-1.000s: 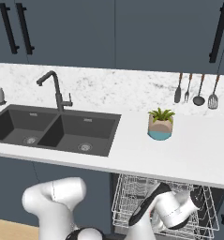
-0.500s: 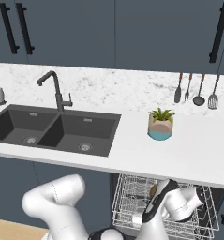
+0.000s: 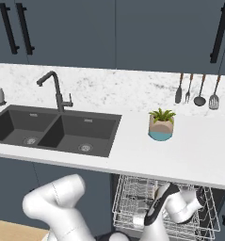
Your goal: Pick up the cup and bowl from the counter, place them in the dishwasher, and close the dishwasher door.
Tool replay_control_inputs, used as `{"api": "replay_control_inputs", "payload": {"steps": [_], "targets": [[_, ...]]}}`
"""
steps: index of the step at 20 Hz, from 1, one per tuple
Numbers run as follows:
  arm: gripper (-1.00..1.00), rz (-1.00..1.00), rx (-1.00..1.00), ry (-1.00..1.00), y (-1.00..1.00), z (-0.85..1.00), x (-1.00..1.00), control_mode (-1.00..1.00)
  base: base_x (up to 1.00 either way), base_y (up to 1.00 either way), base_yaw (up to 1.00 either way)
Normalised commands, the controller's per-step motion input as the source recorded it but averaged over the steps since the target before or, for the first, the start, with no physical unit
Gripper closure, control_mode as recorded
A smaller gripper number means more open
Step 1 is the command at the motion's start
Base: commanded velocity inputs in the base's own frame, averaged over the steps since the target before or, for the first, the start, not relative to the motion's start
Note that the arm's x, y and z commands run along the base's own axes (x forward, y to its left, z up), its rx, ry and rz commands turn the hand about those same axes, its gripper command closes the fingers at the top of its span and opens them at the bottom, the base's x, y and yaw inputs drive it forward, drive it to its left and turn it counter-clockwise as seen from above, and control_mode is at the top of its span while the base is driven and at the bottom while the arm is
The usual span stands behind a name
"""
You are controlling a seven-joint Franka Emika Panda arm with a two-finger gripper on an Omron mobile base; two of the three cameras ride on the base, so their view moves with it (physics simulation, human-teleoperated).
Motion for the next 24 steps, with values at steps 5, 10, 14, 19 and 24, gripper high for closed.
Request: {"api": "replay_control_inputs", "payload": {"steps": [5, 10, 14, 19, 24], "targets": [[1.00, -0.19, 0.00, -0.13, 0.00, -0.58, 0.16, -1.00, 0.00, 0.00, 0.00], [1.00, -0.15, 0.00, 0.00, 0.00, -0.61, 0.31, -1.00, 0.00, 0.00, 0.00], [1.00, -0.12, 0.01, 0.00, 0.00, -0.18, 0.30, -1.00, 0.00, 0.00, 0.00], [1.00, -0.08, 0.00, -0.09, 0.00, 0.00, 0.02, -1.00, 0.00, 0.00, 0.00], [1.00, -0.04, 0.00, 0.00, 0.01, -0.23, 0.00, -1.00, 0.00, 0.00, 0.00]]}}
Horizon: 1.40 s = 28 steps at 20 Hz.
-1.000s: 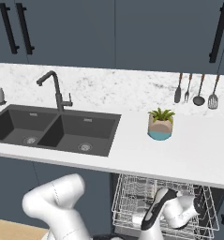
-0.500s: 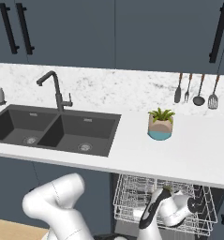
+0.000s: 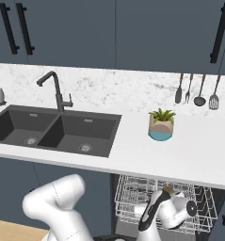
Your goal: Pick up the cup and bowl from the counter, place them in the dishwasher, and close the dishwasher door.
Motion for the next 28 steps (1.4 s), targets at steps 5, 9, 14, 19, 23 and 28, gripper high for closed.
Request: {"api": "replay_control_inputs", "payload": {"steps": [5, 9, 14, 19, 23, 28], "targets": [[-1.00, -0.03, -0.01, 0.20, 0.35, -0.57, 0.10, -1.00, 0.00, 0.00, 0.00], [-1.00, -0.01, 0.00, 0.06, 0.17, -0.05, 0.07, -1.00, 0.00, 0.00, 0.00], [-1.00, 0.00, 0.00, -0.03, 0.00, 0.00, -0.14, -1.00, 0.00, 0.00, 0.00], [-1.00, -0.05, 0.00, -0.12, -0.04, 0.16, -0.77, -1.00, 0.00, 0.00, 0.00], [-1.00, -0.14, 0.00, -0.14, 0.00, 0.40, -0.87, -1.00, 0.00, 0.00, 0.00], [-1.00, -0.25, 0.00, -0.02, 0.07, 0.76, -0.73, -1.00, 0.00, 0.00, 0.00]]}}
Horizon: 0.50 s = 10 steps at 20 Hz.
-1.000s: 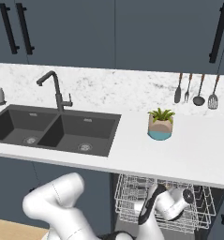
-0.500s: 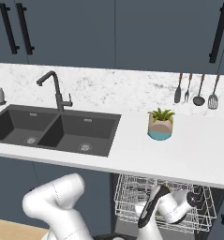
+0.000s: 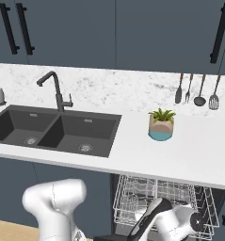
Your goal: Pick up the cup and bowl from the counter, place them in the dishwasher, and close the dishwasher door.
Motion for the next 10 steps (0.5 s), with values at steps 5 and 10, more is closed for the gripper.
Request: {"api": "replay_control_inputs", "payload": {"steps": [5, 10], "targets": [[-1.00, -0.28, 0.00, 0.19, 0.02, 0.87, -0.66, -1.00, 0.00, 0.00, 0.00], [-1.00, -0.19, 0.00, 0.30, 0.00, 0.67, -0.73, -1.00, 0.00, 0.00, 0.00]]}}
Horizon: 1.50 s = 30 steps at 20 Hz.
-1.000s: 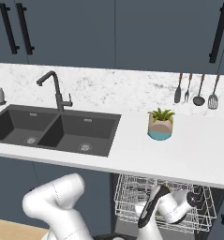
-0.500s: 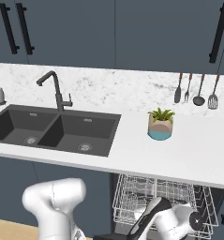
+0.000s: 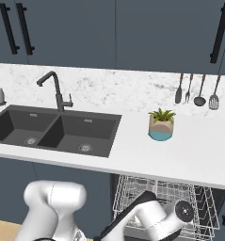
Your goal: Pick up the cup and bowl from the counter, place them in the dishwasher, and close the dishwasher door.
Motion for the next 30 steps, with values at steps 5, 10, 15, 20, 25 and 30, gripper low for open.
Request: {"api": "replay_control_inputs", "payload": {"steps": [5, 10, 15, 20, 25, 30], "targets": [[-1.00, -0.04, 0.00, 0.11, 0.00, 0.25, -0.65, -1.00, 0.00, 0.00, 0.00], [-1.00, 0.02, 0.06, 0.01, 0.06, 0.02, -0.41, -1.00, 0.00, 0.00, 0.00], [-1.00, 0.05, 0.00, -0.01, -0.04, 0.05, -0.02, -1.00, 0.00, 0.00, 0.00], [-1.00, 0.07, -0.03, -0.01, 0.28, 0.40, -0.07, -1.00, 0.00, 0.00, 0.00], [-1.00, 0.07, -0.06, -0.01, 0.44, 0.36, -0.09, -1.00, 0.00, 0.00, 0.00], [-1.00, 0.05, -0.05, 0.00, 0.34, 0.26, -0.02, -1.00, 0.00, 0.00, 0.00]]}}
